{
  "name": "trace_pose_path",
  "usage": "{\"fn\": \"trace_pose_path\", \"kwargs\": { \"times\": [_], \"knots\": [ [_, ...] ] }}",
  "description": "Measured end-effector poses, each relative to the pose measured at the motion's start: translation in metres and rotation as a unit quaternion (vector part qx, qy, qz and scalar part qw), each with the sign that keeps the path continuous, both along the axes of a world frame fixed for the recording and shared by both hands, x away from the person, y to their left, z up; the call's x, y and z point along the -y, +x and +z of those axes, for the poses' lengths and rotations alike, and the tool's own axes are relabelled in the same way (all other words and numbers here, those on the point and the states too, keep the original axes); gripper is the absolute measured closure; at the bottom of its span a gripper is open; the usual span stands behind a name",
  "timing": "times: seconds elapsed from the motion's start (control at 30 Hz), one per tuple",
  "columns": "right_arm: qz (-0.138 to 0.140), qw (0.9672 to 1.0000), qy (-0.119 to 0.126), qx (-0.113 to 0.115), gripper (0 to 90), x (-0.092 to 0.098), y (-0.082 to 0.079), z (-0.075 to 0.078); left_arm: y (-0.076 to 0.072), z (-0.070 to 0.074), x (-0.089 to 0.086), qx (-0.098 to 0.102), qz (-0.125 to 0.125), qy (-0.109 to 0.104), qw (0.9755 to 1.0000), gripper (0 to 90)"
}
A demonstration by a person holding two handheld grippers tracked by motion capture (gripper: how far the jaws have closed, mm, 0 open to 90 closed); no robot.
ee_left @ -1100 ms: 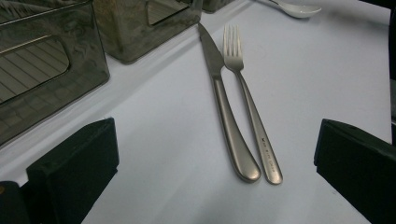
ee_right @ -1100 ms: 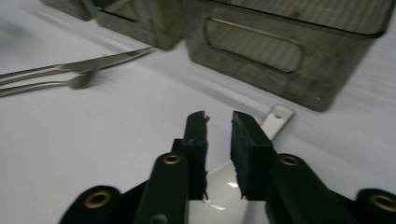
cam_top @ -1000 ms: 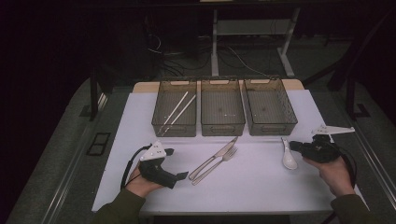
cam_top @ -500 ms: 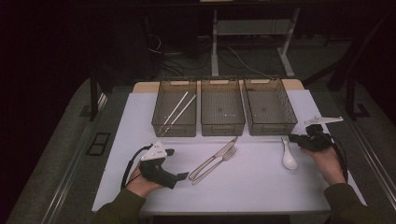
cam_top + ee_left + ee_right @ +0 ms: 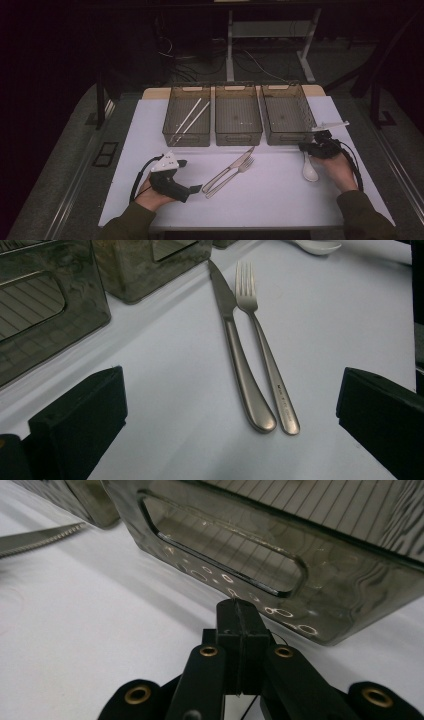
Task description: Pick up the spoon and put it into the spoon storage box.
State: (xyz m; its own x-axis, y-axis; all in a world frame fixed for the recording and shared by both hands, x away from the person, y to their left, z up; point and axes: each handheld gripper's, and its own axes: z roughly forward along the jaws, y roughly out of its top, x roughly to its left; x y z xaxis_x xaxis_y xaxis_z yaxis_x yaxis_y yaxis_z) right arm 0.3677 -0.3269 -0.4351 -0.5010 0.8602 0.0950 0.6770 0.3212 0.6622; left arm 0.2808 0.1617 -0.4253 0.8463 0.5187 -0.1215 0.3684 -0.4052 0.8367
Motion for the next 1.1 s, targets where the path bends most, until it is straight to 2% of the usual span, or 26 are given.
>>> {"fn": "trace_pose_path", "kwargs": {
  "times": [0.27,0.7,1.1],
  "knots": [
    [0.004,0.9997,-0.022,-0.01,89.6,-0.001,0.004,-0.006,0.0,0.0,0.0,-0.001,0.0,-0.001,1.0,0.0],
    [-0.011,0.9986,-0.05,-0.014,89.6,0.01,0.002,-0.007,0.0,0.0,0.0,0.0,-0.001,-0.001,1.0,0.0],
    [-0.024,0.9978,-0.058,-0.024,89.6,0.028,-0.014,-0.004,0.0,0.0,-0.001,0.0,0.0,-0.001,1.0,0.0]
  ]
}}
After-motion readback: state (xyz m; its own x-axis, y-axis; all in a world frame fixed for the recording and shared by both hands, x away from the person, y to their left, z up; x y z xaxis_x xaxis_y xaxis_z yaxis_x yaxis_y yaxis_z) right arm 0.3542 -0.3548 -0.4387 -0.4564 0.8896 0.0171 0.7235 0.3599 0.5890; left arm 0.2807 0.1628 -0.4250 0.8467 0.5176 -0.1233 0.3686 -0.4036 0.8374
